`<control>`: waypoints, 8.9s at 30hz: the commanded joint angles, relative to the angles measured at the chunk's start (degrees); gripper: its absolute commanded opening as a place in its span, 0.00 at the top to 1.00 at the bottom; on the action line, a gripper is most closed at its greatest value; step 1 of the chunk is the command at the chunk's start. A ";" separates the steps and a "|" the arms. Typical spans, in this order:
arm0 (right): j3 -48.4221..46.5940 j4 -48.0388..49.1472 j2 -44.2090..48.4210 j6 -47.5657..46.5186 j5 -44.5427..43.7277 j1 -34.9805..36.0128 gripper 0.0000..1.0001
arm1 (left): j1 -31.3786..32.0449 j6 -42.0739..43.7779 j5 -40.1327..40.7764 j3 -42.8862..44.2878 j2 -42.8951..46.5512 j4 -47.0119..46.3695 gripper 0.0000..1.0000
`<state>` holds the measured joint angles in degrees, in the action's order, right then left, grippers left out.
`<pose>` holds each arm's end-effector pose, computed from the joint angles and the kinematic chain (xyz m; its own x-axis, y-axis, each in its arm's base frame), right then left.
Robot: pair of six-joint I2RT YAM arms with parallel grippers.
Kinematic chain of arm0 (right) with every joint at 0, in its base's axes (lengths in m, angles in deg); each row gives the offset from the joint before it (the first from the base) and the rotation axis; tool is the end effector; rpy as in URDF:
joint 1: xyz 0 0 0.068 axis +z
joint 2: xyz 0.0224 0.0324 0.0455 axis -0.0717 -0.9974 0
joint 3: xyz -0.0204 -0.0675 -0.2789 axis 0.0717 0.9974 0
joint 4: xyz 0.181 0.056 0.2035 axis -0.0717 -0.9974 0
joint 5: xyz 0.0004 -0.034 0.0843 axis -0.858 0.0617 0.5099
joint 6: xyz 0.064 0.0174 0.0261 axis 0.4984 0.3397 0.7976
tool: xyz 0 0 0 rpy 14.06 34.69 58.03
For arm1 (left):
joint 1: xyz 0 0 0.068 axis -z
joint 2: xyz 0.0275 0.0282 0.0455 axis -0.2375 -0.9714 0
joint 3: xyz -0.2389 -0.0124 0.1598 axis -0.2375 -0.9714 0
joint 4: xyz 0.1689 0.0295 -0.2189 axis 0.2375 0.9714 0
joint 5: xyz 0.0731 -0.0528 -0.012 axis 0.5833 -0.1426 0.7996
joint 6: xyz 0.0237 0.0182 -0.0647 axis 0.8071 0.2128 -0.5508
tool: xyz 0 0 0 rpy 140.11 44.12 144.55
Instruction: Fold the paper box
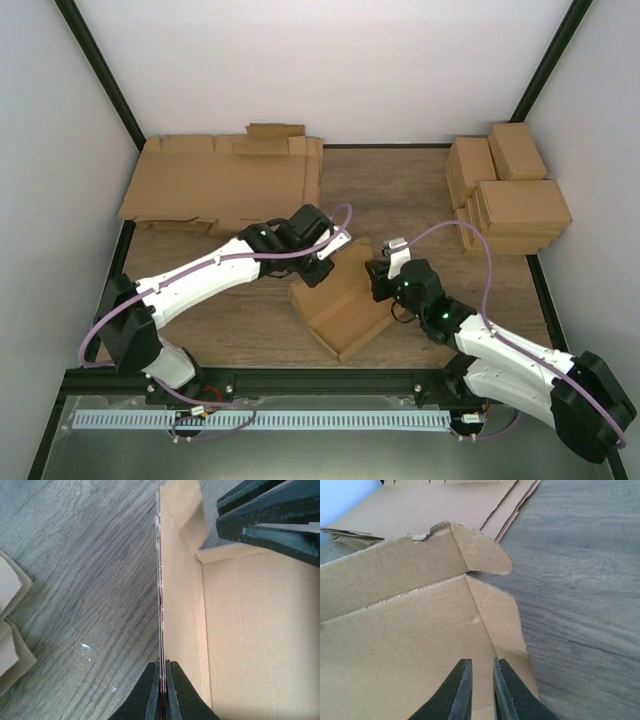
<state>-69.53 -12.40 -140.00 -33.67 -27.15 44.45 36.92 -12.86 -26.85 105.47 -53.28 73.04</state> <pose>0.1747 0.1415 0.1860 -0.4689 0.0047 -0.8832 -0.4597 0.8525 0.2486 0.2199 -0.2738 0.2705 -0.4801 0.6946 -0.5358 0.8272 0.5618 -0.0129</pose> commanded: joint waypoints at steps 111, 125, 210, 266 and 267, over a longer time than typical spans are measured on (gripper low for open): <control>-15.44 -1.57 -16.84 -11.96 24.58 -22.48 0.73 | -3.82 -34.98 15.91 -19.39 8.82 -20.13 0.71; -13.11 -0.99 -13.33 -1.84 16.99 -16.81 0.91 | -3.85 -45.86 15.91 -20.51 9.35 -24.07 0.96; 11.63 18.35 -10.66 14.35 -1.22 -4.64 0.99 | -2.82 -40.21 2.78 -16.76 32.83 -3.87 0.00; 11.71 21.13 -14.37 11.31 1.28 -3.81 0.99 | -3.37 16.43 -3.78 4.82 -4.98 -3.20 0.50; 11.71 21.08 -14.38 11.31 1.28 -3.86 0.99 | -2.62 16.71 -3.34 4.84 -4.86 -3.69 0.52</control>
<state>-59.44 18.28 -152.83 -22.27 -27.41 39.55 31.89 1.94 -33.10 109.45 -57.96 71.19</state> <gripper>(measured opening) 0.022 0.504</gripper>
